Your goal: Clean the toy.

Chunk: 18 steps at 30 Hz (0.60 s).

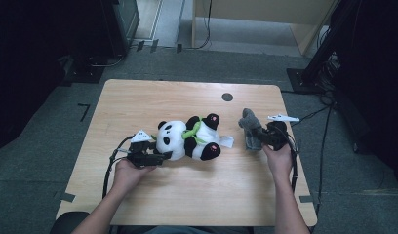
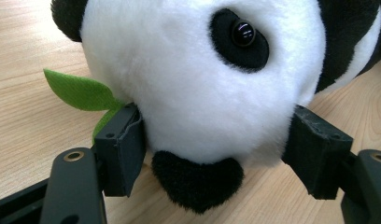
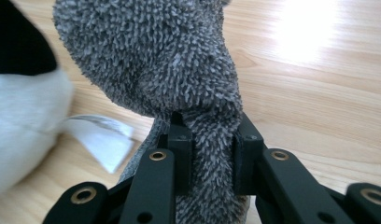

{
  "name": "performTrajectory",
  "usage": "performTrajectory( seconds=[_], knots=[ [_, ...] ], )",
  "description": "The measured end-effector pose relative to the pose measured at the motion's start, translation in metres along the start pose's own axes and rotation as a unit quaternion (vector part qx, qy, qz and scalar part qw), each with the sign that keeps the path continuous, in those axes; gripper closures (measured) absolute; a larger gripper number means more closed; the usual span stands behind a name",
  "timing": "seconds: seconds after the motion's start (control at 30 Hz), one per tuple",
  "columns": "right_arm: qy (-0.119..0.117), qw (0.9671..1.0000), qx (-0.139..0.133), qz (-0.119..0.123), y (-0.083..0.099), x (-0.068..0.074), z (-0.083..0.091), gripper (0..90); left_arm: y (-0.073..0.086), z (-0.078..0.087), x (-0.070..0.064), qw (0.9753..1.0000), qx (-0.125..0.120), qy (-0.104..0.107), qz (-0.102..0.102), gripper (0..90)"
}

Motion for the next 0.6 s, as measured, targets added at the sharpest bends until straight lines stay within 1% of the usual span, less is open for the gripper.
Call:
performTrajectory(
  seconds=[0.2, 0.3, 0.37, 0.43, 0.47, 0.53, 0.6],
  knots=[
    [0.022, 0.9996, 0.017, -0.009, 0.004, -0.022, -0.009, 73.3, 0.000, 0.000, 0.000, 1.0000, 0.000, -0.002, 0.001, 26.8],
    [0.025, 0.9992, 0.029, -0.014, 0.008, -0.030, -0.018, 71.2, 0.000, 0.000, 0.000, 1.0000, -0.004, -0.001, 0.004, 26.5],
    [0.028, 0.9990, 0.031, -0.019, 0.010, -0.033, -0.021, 69.2, 0.000, 0.000, 0.001, 1.0000, -0.005, 0.000, 0.004, 26.3],
    [0.016, 0.9989, 0.029, -0.034, 0.011, -0.038, -0.024, 63.9, 0.000, -0.001, 0.001, 1.0000, -0.005, -0.001, 0.003, 26.2],
    [0.006, 0.9985, 0.030, -0.046, 0.012, -0.041, -0.024, 58.2, 0.000, -0.001, 0.001, 1.0000, -0.005, -0.001, 0.002, 26.1],
    [0.000, 0.9978, 0.027, -0.061, 0.012, -0.045, -0.022, 48.1, 0.000, -0.001, 0.001, 1.0000, -0.005, -0.003, 0.000, 25.8],
    [0.001, 0.9978, 0.024, -0.062, 0.012, -0.046, -0.019, 42.9, 0.000, -0.001, 0.001, 1.0000, -0.006, -0.002, 0.000, 25.4]
  ],
)
Point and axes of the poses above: each handheld gripper's, and its own axes: z roughly backward along the jaws, y roughly out of its underside, x roughly to its left, the point moved 1 cm from there along -z, roughly forward along the jaws, and after that the axes turned 12 degrees about x, right-handed, at the moved point
